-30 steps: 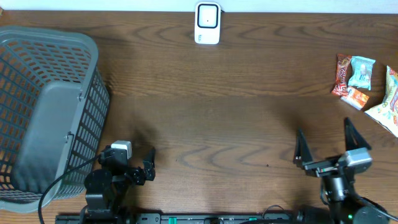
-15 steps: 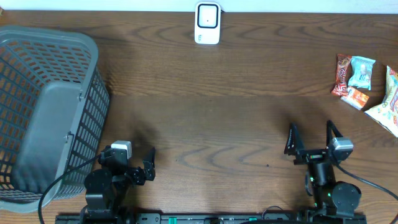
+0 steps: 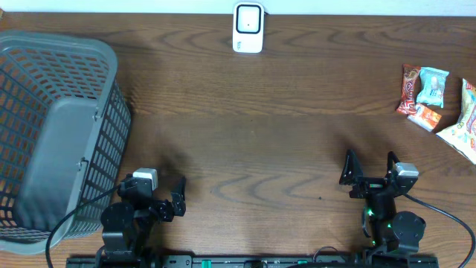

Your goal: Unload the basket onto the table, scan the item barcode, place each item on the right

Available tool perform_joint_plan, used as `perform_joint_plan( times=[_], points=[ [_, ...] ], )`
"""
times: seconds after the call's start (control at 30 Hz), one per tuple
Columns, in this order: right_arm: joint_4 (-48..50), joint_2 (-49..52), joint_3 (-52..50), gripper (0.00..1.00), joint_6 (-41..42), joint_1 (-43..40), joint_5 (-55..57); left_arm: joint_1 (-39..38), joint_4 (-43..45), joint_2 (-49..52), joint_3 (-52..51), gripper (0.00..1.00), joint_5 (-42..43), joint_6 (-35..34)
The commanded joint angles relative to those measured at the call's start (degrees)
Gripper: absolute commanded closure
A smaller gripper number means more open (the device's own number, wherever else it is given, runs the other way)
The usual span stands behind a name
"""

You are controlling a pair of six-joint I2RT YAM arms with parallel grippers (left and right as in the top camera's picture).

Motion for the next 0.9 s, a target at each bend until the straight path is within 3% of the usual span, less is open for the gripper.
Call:
perform_joint_plan(
  times=[0.0,0.7,0.87],
  points=[
    [-0.37,-0.37,-0.07,0.01,-0.11,0.28,0.68,0.2,-0.63,-0.09,-0.59,0.0,0.7,0.57],
    [-0.37,-0.37,-0.07,0.01,-0.11,0.28,0.68,0.2,-0.63,-0.13,-0.59,0.02,0.63,0.57],
    [-0.37,-0.37,-0.07,0.01,-0.13,0.28,0.68,0.2,7.78,-0.35,-1.42,0.02,0.2,0.98]
  ],
)
